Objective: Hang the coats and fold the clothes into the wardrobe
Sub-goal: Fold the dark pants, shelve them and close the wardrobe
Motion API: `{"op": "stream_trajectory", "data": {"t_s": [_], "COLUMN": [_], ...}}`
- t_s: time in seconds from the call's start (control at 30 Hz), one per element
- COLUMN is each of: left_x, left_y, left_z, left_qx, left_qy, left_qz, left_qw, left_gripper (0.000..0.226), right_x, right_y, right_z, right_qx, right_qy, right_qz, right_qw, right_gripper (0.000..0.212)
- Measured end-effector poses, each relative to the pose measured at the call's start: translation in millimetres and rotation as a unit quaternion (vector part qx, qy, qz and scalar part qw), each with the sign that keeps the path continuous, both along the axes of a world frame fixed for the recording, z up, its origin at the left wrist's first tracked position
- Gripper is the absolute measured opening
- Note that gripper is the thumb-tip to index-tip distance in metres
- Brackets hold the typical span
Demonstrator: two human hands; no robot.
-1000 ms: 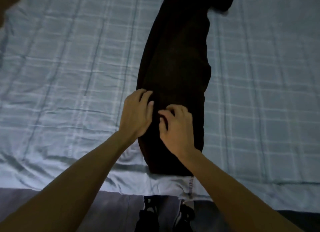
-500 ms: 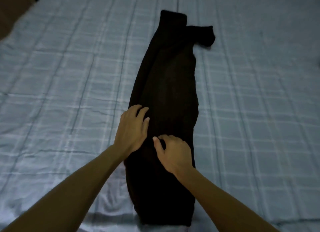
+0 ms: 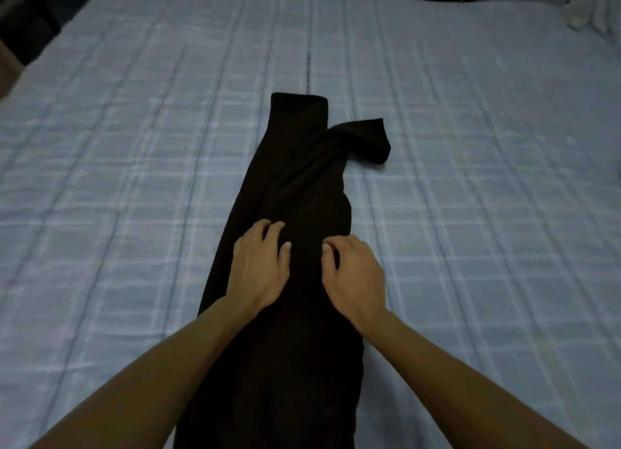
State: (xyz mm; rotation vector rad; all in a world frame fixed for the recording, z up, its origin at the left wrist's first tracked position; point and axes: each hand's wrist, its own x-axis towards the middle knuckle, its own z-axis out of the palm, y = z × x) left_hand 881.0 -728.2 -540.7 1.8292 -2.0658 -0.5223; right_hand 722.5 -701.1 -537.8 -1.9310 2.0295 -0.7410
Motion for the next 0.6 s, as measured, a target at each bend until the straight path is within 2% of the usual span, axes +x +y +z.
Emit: {"op": "stream_trajectory", "data": {"t_s": [0.23,0.37,0.47,0.57,0.6], "left_x": [-10.6,-21.8,-28.8,-35.7,-38.1], "left_y": [-99.9,-156.0,-187.1,-199.1,-202.3], "left_z": [-28.9,-42.7,-47.0,-50.6,-51.1], "left_qx": [-0.003,-0.016,0.005,-0.005,-0.008], "left_qy": [0.005,0.074,0.125,0.103,0.098], "left_qz": [0.008,0.025,0.051,0.023,0.013], "left_qw": [1.000,0.997,0.991,0.994,0.995], "left_gripper": [0.046,0.046,0.048,0.051,0.052], "right_x": [-17.3,-29.3,-47.0,-57.6,-59.7], "right_y": [-129.9,-196.0,-237.2,-265.4,-273.4], "right_z": [-22.6,-33.2,-36.2,-40.6,-40.8], "right_qx": [0.053,0.029,0.041,0.057,0.057], "right_qy": [0.065,0.128,0.217,0.269,0.277], "right_qz": [-0.033,-0.052,-0.049,-0.066,-0.076], "right_qw": [0.996,0.990,0.974,0.959,0.956], "right_gripper": [0.042,0.052,0.061,0.076,0.075]}}
